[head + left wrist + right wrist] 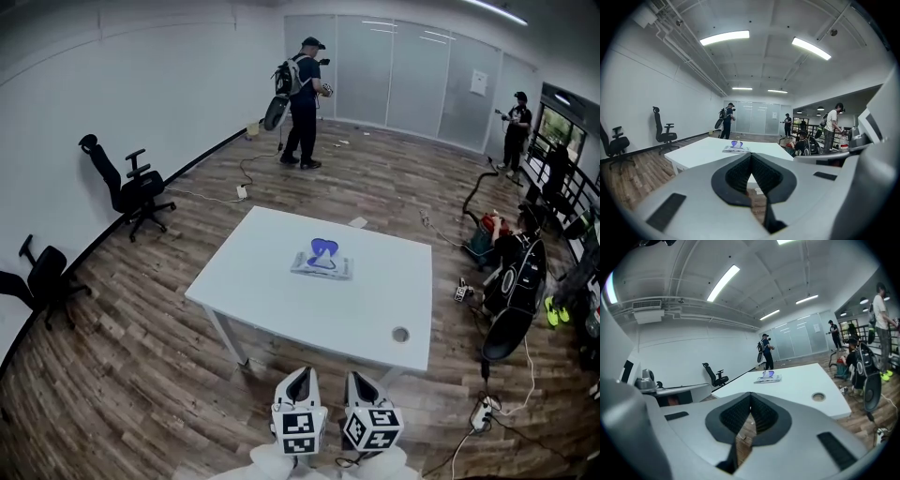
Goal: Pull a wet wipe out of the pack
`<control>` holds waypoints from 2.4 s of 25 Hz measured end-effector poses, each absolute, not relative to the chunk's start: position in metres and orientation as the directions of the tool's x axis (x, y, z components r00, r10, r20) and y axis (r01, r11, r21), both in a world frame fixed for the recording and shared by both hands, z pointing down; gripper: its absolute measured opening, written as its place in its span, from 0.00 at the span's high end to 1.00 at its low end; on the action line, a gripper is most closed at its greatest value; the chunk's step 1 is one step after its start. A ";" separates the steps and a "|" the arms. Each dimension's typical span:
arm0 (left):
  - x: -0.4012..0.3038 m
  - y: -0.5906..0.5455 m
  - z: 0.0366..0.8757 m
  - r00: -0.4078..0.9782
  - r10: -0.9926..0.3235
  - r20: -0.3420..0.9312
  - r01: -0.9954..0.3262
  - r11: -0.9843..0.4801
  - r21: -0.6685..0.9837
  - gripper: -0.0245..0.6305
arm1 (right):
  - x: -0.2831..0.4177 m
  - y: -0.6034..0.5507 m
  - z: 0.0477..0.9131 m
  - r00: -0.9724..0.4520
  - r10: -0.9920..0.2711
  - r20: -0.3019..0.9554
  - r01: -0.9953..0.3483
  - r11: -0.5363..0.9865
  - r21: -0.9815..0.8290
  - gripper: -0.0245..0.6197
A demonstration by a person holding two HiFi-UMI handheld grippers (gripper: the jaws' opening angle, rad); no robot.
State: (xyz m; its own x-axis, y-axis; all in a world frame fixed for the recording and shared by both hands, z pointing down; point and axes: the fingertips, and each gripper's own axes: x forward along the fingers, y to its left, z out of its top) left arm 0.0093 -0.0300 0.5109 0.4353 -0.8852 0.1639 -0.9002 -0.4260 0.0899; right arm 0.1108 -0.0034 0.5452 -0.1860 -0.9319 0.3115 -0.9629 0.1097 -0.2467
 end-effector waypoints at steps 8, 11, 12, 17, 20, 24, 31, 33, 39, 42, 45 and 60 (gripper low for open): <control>0.010 -0.060 0.513 0.429 -0.887 0.170 -0.903 -0.419 0.096 0.97 | 0.115 -0.032 0.546 -0.187 -0.930 0.318 -0.964 0.111 -0.242 0.95; 0.011 -0.073 0.511 0.430 -0.886 0.171 -0.902 -0.416 0.114 0.97 | 0.118 -0.043 0.544 -0.182 -0.929 0.323 -0.966 0.108 -0.236 0.95; 0.011 -0.079 0.510 0.431 -0.886 0.169 -0.901 -0.416 0.120 0.97 | 0.118 -0.048 0.544 -0.182 -0.929 0.323 -0.966 0.108 -0.233 0.95; 0.014 -0.106 0.505 0.433 -0.887 0.161 -0.900 -0.417 0.123 0.97 | 0.122 -0.070 0.536 -0.173 -0.932 0.320 -0.971 0.107 -0.214 0.95; 0.015 -0.119 0.501 0.442 -0.884 0.150 -0.896 -0.427 0.121 0.97 | 0.124 -0.082 0.532 -0.160 -0.935 0.318 -0.973 0.096 -0.208 0.95; 0.019 -0.135 0.499 0.445 -0.883 0.150 -0.894 -0.428 0.132 0.97 | 0.125 -0.097 0.527 -0.159 -0.933 0.322 -0.976 0.099 -0.195 0.95; 0.020 -0.167 0.492 0.447 -0.884 0.135 -0.891 -0.429 0.146 0.97 | 0.126 -0.129 0.520 -0.153 -0.937 0.315 -0.979 0.100 -0.178 0.95; 0.020 -0.179 0.490 0.448 -0.884 0.134 -0.892 -0.429 0.144 0.97 | 0.125 -0.140 0.518 -0.153 -0.937 0.313 -0.979 0.100 -0.178 0.95; 0.022 -0.211 0.484 0.448 -0.885 0.126 -0.891 -0.432 0.137 0.97 | 0.126 -0.171 0.514 -0.153 -0.940 0.305 -0.978 0.101 -0.181 0.95; 0.024 -0.225 0.484 0.457 -0.881 0.124 -0.887 -0.443 0.129 0.97 | 0.127 -0.185 0.516 -0.149 -0.942 0.301 -0.977 0.092 -0.193 0.95; 0.025 -0.239 0.486 0.464 -0.877 0.125 -0.884 -0.452 0.118 0.97 | 0.126 -0.201 0.519 -0.149 -0.942 0.299 -0.975 0.089 -0.205 0.95; 0.034 -0.299 0.483 0.499 -0.855 0.140 -0.866 -0.491 0.092 0.97 | 0.129 -0.260 0.519 -0.131 -0.945 0.298 -0.972 0.065 -0.224 0.95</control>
